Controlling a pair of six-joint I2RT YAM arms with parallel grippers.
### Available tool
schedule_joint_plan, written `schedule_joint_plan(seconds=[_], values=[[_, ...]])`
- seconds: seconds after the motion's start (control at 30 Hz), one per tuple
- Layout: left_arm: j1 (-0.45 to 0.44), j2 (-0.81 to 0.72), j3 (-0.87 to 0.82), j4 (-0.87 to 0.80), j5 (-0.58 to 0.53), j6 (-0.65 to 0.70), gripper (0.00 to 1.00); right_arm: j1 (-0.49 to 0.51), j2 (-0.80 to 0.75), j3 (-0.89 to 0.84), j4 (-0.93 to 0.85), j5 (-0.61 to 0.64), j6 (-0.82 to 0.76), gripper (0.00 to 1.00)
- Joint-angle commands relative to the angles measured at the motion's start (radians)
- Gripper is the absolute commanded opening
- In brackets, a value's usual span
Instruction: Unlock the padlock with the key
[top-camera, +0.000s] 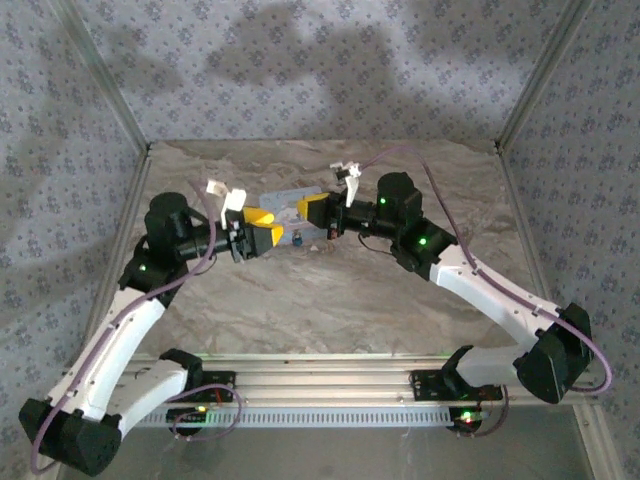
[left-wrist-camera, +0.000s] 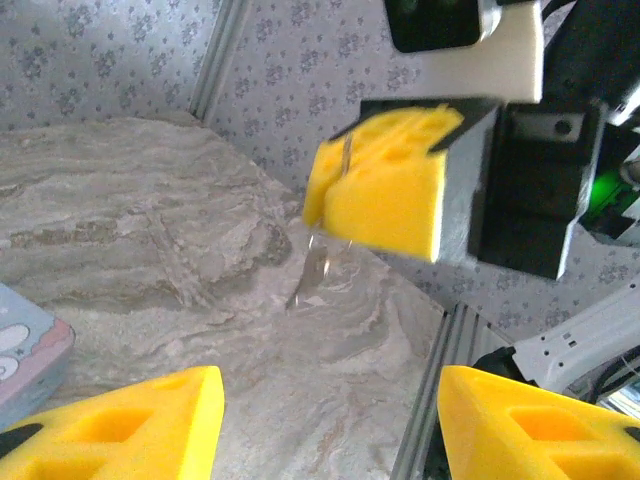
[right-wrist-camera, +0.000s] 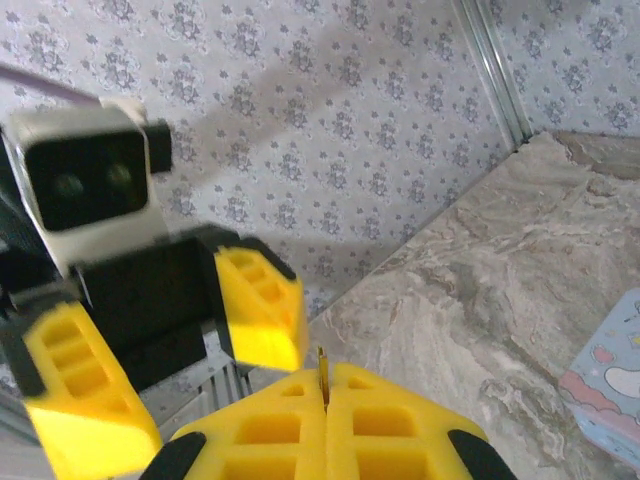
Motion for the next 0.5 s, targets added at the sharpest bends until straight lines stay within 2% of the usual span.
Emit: schedule_joint_plan(seconds=[0.0,0.23,0.47], values=[[-0.03,-0.025,-0.067,0.199,-0.075,-0.011,0.59,-0.001,-0.019,0.024,0.046,0.02,0.034,0.0],[-0.15,0.05,-0.026,0.153,-0.228,0.152,0.59,0.016,-0.013,0.041,0.044,0.026,0.042,0.0],[-0.168,0.079,-0.033,0.251,-0.274,0.185,0.52,0.021,-0.023,0.048,0.039,0.041,0.051,0.0]])
